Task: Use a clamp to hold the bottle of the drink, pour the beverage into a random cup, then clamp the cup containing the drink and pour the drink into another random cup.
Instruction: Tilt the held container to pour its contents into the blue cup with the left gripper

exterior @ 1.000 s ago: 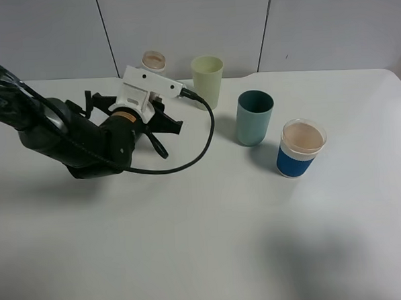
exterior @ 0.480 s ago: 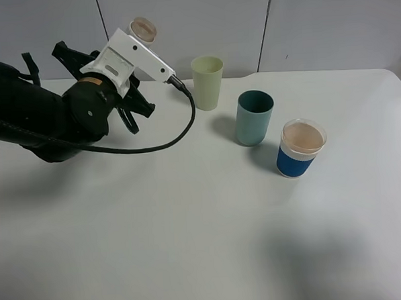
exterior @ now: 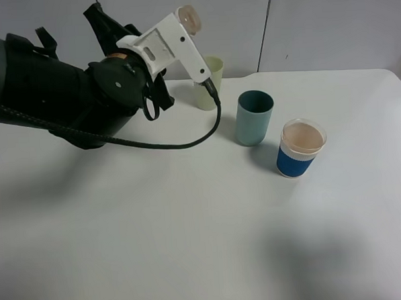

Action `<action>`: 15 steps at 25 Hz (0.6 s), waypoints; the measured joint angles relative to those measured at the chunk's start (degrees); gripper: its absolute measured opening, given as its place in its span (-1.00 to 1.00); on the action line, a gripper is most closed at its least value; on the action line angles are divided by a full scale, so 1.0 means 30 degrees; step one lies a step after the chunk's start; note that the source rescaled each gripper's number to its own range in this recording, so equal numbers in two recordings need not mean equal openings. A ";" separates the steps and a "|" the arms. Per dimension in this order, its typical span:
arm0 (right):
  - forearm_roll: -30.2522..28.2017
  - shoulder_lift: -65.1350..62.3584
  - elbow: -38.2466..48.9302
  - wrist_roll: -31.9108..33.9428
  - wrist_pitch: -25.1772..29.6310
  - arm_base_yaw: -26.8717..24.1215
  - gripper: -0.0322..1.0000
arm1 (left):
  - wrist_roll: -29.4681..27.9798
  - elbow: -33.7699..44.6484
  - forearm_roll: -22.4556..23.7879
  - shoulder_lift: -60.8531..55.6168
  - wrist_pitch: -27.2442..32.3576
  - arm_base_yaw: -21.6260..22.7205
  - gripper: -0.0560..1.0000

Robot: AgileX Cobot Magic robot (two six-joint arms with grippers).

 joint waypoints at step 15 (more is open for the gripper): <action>0.0000 0.0000 0.0000 0.0017 0.0000 0.0000 0.48 | 0.6301 -0.4791 -0.3360 0.3427 0.0348 -0.3119 -0.89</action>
